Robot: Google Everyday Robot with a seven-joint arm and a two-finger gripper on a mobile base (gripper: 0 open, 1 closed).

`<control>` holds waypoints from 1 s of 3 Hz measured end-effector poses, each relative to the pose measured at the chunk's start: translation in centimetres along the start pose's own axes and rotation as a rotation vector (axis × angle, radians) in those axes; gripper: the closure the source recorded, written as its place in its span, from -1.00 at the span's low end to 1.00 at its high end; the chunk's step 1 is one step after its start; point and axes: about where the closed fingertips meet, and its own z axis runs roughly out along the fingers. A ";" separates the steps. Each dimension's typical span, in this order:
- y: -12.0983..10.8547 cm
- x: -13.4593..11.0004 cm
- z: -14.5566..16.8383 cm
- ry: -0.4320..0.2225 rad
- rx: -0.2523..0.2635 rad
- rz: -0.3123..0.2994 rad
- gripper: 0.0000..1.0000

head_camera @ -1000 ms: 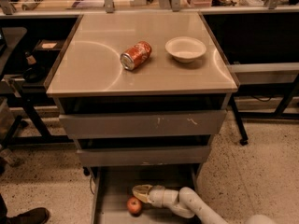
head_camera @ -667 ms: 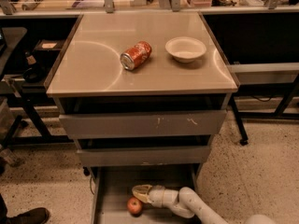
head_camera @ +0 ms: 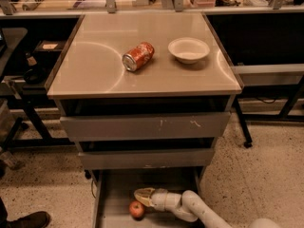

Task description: Pick apple from bottom drawer and place on counter

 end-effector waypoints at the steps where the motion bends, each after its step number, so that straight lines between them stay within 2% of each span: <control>1: 0.0 0.0 0.0 0.000 0.000 0.000 -0.77; 2: 0.0 0.0 0.0 0.000 0.000 0.000 -1.00; 3: 0.0 0.0 0.0 0.000 0.000 0.000 -1.00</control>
Offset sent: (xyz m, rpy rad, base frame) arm 0.0000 0.0000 0.0000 0.0000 0.0000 0.0000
